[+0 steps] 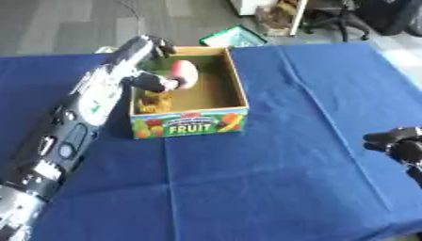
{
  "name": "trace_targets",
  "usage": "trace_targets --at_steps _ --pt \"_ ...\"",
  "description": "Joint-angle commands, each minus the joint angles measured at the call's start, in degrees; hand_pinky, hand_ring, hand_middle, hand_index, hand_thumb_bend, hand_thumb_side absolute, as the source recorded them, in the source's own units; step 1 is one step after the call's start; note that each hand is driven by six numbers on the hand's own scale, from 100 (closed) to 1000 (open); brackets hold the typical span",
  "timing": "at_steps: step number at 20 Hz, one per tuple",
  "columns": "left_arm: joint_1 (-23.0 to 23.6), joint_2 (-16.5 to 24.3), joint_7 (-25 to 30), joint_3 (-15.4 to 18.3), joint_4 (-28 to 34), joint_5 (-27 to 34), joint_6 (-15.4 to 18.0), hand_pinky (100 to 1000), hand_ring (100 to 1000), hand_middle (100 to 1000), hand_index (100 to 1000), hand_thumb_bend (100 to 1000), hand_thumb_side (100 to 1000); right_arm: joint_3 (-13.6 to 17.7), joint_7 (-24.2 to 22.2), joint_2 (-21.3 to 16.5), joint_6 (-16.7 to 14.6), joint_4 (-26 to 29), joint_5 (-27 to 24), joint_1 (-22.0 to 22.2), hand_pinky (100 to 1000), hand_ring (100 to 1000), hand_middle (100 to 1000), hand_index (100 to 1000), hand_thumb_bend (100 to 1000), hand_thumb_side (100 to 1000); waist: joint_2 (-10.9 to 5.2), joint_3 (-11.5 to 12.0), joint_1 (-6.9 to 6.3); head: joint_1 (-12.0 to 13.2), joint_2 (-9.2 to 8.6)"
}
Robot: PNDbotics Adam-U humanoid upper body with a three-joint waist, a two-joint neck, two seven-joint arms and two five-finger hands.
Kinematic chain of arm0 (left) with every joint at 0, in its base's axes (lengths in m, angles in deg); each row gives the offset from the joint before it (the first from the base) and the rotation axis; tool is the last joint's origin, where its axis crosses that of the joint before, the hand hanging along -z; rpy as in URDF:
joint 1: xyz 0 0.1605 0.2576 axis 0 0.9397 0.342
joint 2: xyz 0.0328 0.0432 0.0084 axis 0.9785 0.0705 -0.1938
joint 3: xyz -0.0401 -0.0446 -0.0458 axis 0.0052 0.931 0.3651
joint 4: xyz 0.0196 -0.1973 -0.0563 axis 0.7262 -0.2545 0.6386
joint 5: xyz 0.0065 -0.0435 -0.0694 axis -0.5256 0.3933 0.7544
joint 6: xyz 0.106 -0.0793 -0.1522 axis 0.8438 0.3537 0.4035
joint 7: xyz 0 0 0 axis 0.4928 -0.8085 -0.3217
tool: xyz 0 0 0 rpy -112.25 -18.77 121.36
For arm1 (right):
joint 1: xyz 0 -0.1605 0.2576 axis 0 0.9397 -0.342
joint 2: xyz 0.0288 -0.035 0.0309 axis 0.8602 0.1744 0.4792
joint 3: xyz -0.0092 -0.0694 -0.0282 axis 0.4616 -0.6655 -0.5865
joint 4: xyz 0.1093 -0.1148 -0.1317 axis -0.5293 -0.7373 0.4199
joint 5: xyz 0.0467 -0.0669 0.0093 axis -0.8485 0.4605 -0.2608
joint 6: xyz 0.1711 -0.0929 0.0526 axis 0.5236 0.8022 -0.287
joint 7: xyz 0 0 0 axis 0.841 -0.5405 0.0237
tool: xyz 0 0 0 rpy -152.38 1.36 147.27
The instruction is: Pick up objects on the table and place them in the box.
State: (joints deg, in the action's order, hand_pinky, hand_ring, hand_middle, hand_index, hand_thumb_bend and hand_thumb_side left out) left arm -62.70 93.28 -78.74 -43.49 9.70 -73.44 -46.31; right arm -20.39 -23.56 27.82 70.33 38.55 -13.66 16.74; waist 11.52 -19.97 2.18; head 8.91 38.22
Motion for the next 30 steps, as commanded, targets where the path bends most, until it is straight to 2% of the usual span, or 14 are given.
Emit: trace_targets --at_steps 1,2,5,7,8,13,14,18,24,30 --pt "0.0 2.2 -1.4 0.7 4.8 2.7 0.4 729 666 709 784 732 557 0.4 0.0 -0.8 0.0 0.5 -0.1 -0.6 836 812 594 684 100 340 -1.02 0.3 -0.09 -0.3 -0.16" --pt "0.5 2.7 -1.8 1.0 6.4 3.7 0.1 727 663 706 781 717 549 0.5 0.0 -0.8 0.1 0.5 -0.1 -0.6 836 812 594 684 100 340 -1.07 0.5 -0.13 -0.4 -0.17" --pt "3.0 4.2 -3.7 2.5 11.1 6.6 -0.8 709 634 665 756 547 486 0.6 0.2 -0.9 0.1 0.5 -0.1 -0.6 835 812 594 684 100 339 -1.2 1.3 -0.24 -0.8 -0.02" --pt "5.3 4.9 -5.3 4.4 14.1 8.4 -1.4 683 611 638 740 450 523 0.8 0.3 -1.2 0.1 0.6 -0.2 -0.6 835 812 594 684 100 339 -1.3 2.1 -0.36 -1.2 0.16" --pt "6.6 5.1 -6.2 5.3 15.6 9.3 -1.7 678 608 633 734 435 528 1.0 0.5 -1.3 0.1 0.7 -0.2 -0.6 835 812 594 684 100 339 -1.29 2.7 -0.45 -1.4 0.21" --pt "14.1 5.2 -10.5 8.5 23.3 14.1 -2.1 677 601 619 725 402 517 1.7 1.4 -1.9 0.0 1.0 -0.3 -0.5 835 813 595 685 100 341 -1.38 5.3 -0.78 -1.8 0.59" --pt "15.8 5.2 -11.1 8.7 25.0 15.1 -2.3 675 597 611 719 364 504 1.7 1.5 -1.9 0.0 1.0 -0.3 -0.5 835 813 596 688 100 343 -1.43 5.5 -0.79 -1.7 0.72" --pt "21.9 3.5 -13.2 11.9 31.1 18.9 -4.4 668 587 600 711 342 510 2.0 1.9 -2.2 -0.1 1.4 -0.7 -0.8 835 814 598 697 100 347 -1.32 7.9 -0.81 -0.3 1.45" --pt "30.9 -0.1 -14.0 15.1 40.1 24.4 -9.6 655 575 589 700 342 550 2.1 2.2 -2.1 0.1 1.7 -1.1 -0.7 837 814 600 705 100 359 -1.76 8.9 -0.82 1.1 2.79" --pt "39.3 -2.9 -14.4 16.2 48.7 30.3 -12.8 649 569 582 695 358 579 1.8 2.0 -1.6 0.4 1.7 -1.4 -0.3 837 813 601 709 100 364 -2.33 8.8 -0.72 2.3 3.71"
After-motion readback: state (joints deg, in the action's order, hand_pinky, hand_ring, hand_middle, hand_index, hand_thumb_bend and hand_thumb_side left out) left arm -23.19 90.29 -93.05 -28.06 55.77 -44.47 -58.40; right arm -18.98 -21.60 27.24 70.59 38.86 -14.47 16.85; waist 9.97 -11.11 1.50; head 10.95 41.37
